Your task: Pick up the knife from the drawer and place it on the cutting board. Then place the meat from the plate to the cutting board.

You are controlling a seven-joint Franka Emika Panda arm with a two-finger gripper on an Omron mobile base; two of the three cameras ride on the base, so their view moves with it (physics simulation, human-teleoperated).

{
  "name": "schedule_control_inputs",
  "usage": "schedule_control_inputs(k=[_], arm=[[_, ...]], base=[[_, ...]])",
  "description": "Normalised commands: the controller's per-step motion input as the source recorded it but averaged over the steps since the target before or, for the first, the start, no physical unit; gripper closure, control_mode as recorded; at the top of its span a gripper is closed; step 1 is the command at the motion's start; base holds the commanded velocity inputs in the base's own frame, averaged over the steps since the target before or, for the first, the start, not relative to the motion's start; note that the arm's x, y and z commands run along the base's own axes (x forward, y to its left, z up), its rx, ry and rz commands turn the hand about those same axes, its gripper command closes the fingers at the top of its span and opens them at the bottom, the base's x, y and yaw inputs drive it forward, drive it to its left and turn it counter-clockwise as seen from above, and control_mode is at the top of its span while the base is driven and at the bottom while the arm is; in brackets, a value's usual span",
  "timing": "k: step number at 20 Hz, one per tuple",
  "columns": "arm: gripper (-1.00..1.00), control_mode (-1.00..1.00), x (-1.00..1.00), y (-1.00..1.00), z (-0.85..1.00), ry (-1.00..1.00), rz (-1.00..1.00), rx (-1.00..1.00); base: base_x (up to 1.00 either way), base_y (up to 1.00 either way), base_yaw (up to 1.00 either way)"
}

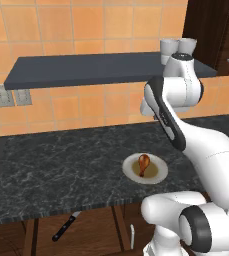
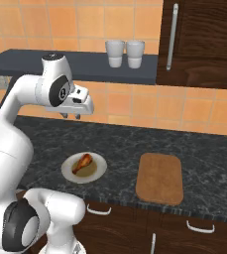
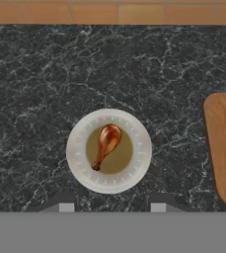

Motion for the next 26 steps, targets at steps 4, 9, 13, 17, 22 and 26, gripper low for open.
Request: schedule_control_inputs(k=[4, 9, 13, 17, 22, 26], arm=[[-1.00, -1.00, -0.30, 0.00, -0.23, 0.06, 0.00, -0.02], [-1.00, -1.00, -0.58, -0.02, -0.50, 0.01, 0.00, -0.01], [-1.00, -1.00, -0.56, 0.00, -0.42, -0.01, 0.02, -0.01], [-1.00, -1.00, -0.55, 0.00, -0.37, -0.03, 0.02, 0.00], [-1.00, 1.00, -0.19, 0.00, -0.15, 0.00, 0.04, 0.00], [-1.00, 1.00, 0.00, 0.00, 0.00, 0.00, 0.00, 0.00]], base=[[0.00, 0.00, 0.00], [0.00, 0.00, 0.00], [0.00, 0.00, 0.00], [0.00, 0.00, 0.00], [-0.15, -0.07, 0.16], [-0.03, -0.35, 0.42]])
